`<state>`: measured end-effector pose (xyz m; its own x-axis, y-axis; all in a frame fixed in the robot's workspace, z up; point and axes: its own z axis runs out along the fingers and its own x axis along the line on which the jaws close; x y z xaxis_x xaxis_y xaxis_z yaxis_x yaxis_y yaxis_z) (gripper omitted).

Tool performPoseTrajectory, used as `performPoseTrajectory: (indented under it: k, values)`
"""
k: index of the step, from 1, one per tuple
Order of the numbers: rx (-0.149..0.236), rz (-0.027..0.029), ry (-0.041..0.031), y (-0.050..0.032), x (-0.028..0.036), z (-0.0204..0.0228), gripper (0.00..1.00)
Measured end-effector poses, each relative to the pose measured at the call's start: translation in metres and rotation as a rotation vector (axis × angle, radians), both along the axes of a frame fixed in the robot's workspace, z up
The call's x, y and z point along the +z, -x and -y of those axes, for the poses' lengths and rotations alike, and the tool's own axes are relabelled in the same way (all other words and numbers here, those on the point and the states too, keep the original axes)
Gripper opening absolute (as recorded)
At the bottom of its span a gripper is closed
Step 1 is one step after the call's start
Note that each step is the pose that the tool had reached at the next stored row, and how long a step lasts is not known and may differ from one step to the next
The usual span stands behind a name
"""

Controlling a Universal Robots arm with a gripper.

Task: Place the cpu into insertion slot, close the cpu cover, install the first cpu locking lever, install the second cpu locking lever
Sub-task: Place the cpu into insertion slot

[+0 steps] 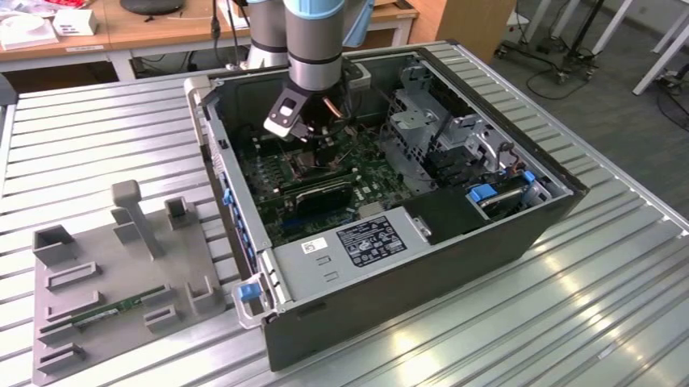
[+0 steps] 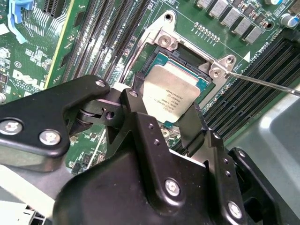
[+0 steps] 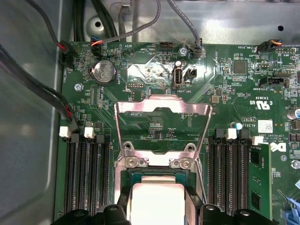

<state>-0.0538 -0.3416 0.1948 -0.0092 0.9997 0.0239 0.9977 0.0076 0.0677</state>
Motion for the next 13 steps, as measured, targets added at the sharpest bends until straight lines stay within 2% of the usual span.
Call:
performPoseTrajectory:
  k: [13]
  values:
    - [0.0, -0.0001, 0.0001, 0.0001, -0.002, 0.0, 0.54]
